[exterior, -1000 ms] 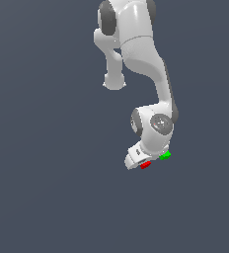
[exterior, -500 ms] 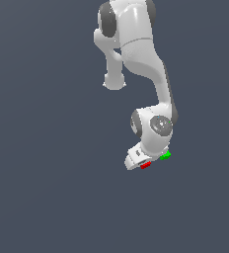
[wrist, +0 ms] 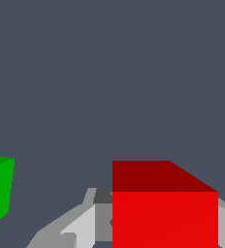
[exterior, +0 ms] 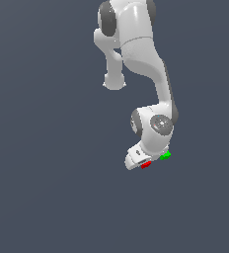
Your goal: Stack the red cube on top of the green cube.
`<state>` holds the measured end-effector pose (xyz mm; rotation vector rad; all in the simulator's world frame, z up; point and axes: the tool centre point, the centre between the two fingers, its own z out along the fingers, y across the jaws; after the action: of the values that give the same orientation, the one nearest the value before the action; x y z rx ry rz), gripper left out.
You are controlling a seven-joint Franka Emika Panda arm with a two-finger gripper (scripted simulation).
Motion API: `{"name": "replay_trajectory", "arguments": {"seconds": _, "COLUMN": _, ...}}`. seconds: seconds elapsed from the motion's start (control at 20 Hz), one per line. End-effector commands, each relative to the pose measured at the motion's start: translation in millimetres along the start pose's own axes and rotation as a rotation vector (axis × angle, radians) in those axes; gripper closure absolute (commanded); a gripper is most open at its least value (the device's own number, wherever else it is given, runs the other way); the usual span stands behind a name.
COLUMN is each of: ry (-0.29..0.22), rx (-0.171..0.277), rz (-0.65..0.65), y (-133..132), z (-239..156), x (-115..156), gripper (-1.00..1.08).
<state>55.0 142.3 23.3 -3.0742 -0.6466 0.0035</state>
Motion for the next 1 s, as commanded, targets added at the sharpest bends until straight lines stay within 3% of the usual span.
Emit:
{"name": "replay_trajectory", "arguments": {"seconds": 0.0, "ry": 0.002, "rx": 0.0, "rz": 0.0, "y": 0, "z": -7, "x": 0, "gripper": 1.08}}
{"name": "replay_trajectory", "arguments": {"seconds": 0.6, "ry": 0.002, "rx": 0.0, "rz": 0.0, "y": 0, "z": -81, "x": -1, "gripper": 1.08}}
{"name": "replay_trajectory", "arguments": {"seconds": 0.95, "ry": 0.002, "rx": -0.001, "rz": 0.0, "y": 0, "z": -97, "x": 1, "gripper": 1.08}}
